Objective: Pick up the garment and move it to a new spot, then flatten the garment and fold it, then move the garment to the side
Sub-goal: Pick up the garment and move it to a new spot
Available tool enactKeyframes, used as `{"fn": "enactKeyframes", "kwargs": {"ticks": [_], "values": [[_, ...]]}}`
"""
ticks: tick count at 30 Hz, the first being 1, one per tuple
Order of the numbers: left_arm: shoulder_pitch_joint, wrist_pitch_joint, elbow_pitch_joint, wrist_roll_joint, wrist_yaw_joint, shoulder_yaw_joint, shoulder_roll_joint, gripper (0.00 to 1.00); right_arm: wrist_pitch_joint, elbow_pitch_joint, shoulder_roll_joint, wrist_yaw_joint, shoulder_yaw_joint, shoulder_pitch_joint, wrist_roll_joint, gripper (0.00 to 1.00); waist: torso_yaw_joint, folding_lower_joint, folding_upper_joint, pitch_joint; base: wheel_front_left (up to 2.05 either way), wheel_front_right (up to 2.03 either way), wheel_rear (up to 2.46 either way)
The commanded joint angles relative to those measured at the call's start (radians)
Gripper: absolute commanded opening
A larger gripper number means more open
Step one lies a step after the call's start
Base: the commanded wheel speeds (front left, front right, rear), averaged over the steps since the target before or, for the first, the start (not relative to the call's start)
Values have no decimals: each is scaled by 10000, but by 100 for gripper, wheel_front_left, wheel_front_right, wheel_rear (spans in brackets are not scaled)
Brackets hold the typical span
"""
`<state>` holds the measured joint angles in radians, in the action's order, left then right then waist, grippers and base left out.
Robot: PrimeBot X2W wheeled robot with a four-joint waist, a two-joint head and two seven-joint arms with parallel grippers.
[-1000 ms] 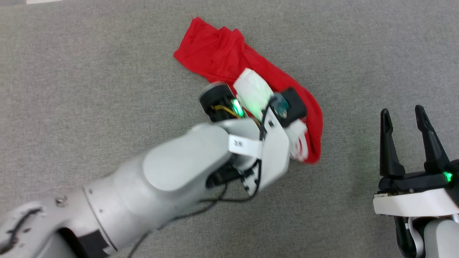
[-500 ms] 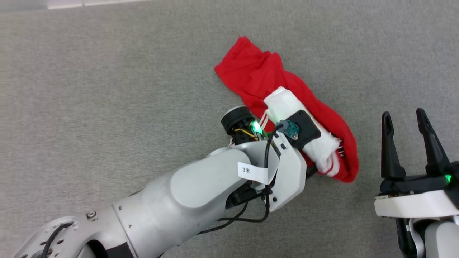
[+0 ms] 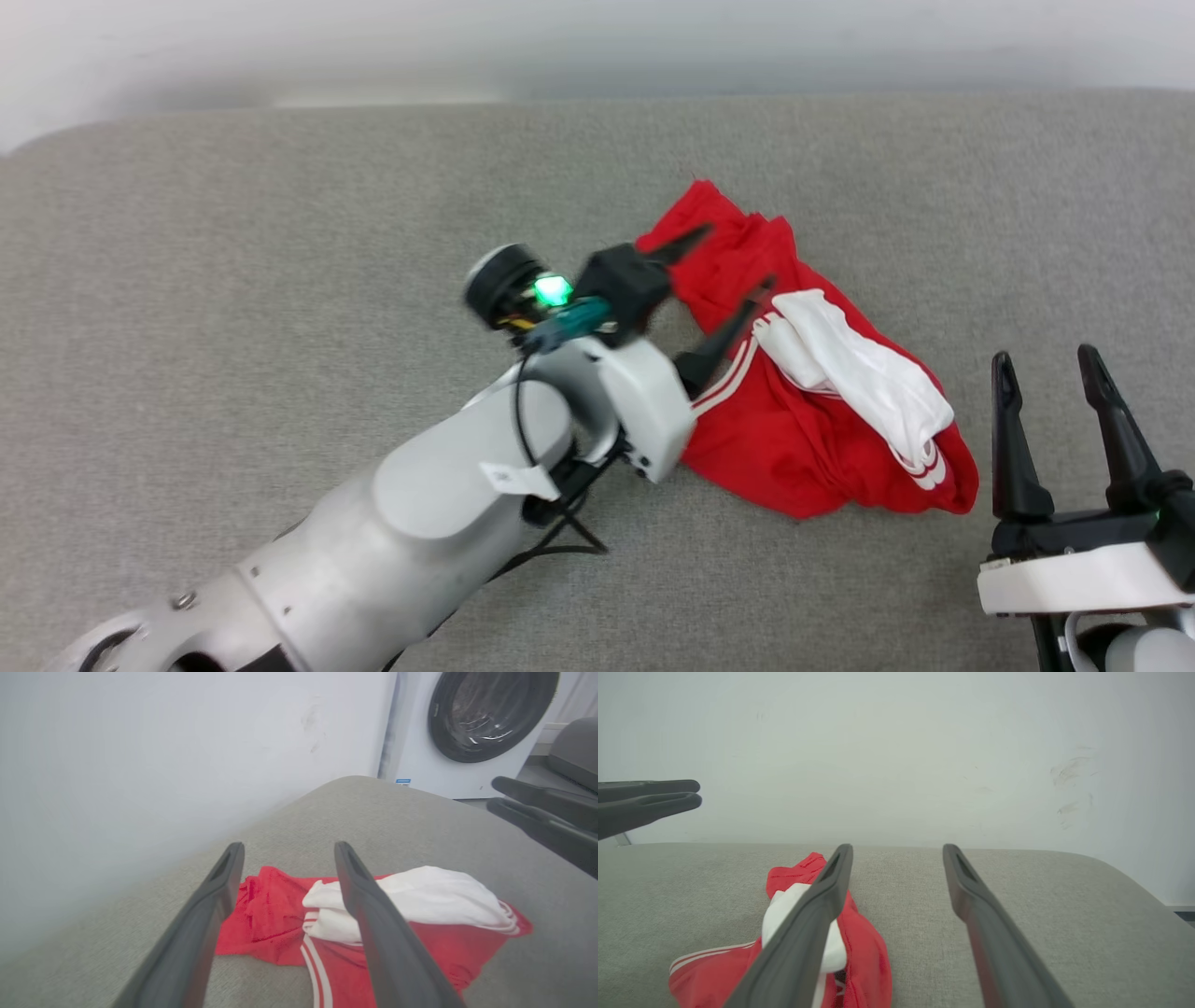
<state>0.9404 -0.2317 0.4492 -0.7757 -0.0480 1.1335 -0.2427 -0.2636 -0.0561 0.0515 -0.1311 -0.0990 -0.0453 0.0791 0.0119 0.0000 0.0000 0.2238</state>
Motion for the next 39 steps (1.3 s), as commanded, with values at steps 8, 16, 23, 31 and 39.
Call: {"fn": "enactKeyframes", "kwargs": {"ticks": [8,16,23,31,39], "values": [[-2310,-333,-1461,1412,-1966,-2290,-977,100,-17,77,-21,7,-59,576,-1,100,453,0,0,-863,0,0,0],[-5481,-336,-3358,3141,-2879,-5250,-1353,100,-17,88,-22,7,-82,940,-12,100,595,0,0,-1294,0,0,0],[-7564,-337,-4111,4248,-2596,-7187,-754,100,-17,76,-21,7,-53,1199,12,100,651,0,0,-1538,0,0,0],[-8915,-338,-4061,5243,-1758,-8431,247,100,-17,195,-21,7,-19,1487,121,100,628,0,0,-1810,0,0,0],[-9424,-338,-3856,5900,-1078,-9172,831,100,-17,320,-21,7,3,1698,267,100,501,0,0,-2038,0,0,0]]}}
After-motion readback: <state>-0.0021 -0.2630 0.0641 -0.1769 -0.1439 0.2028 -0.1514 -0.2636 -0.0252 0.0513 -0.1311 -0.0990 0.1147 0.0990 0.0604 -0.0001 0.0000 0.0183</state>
